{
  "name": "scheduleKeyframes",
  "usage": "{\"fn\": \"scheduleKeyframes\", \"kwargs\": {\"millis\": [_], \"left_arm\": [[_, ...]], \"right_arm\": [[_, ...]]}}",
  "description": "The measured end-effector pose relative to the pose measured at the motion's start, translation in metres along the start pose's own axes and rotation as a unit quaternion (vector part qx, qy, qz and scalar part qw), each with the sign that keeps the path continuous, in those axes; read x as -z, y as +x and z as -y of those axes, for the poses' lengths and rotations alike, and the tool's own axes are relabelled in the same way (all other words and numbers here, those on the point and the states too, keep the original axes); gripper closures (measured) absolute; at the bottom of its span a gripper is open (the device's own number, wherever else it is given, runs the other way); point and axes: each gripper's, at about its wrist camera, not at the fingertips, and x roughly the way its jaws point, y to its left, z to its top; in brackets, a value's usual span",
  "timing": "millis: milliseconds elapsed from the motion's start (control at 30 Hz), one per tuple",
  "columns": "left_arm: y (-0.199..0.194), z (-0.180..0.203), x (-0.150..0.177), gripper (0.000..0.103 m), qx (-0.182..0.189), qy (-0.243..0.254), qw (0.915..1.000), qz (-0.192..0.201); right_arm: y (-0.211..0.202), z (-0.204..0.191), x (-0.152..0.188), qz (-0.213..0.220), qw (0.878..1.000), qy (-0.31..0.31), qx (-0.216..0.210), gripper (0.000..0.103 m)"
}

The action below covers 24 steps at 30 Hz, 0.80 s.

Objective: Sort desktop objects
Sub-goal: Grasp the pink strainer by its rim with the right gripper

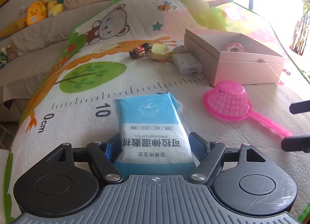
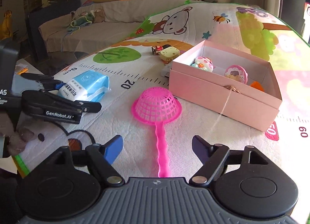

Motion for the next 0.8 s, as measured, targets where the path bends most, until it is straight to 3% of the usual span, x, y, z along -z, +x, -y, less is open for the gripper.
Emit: {"fn": "scheduleKeyframes", "kwargs": {"millis": [133, 200, 267, 367, 633, 800], "left_arm": [[0.0, 0.014, -0.003, 0.023, 0.013, 0.015, 0.9998, -0.002], [0.0, 0.021, -0.004, 0.023, 0.026, 0.022, 0.9994, -0.004], [-0.002, 0.028, -0.004, 0.023, 0.032, 0.031, 0.999, -0.005], [-0.006, 0.033, -0.002, 0.023, 0.035, 0.039, 0.9986, -0.005], [-0.021, 0.012, 0.005, 0.018, 0.007, 0.032, 0.9994, -0.006], [-0.029, 0.002, 0.008, 0.014, -0.005, 0.03, 0.9995, -0.001]], "right_arm": [[-0.009, 0.006, 0.024, -0.024, 0.999, 0.02, 0.001, 0.026], [-0.009, 0.008, 0.031, -0.018, 0.999, 0.03, 0.01, 0.035], [-0.008, 0.008, 0.03, -0.012, 0.999, 0.031, 0.021, 0.057], [0.001, 0.013, 0.022, -0.005, 0.999, 0.036, 0.03, 0.068], [0.035, 0.014, -0.005, 0.018, 0.998, 0.041, 0.041, 0.074], [0.02, 0.009, -0.01, 0.049, 0.997, 0.016, 0.06, 0.074]]}}
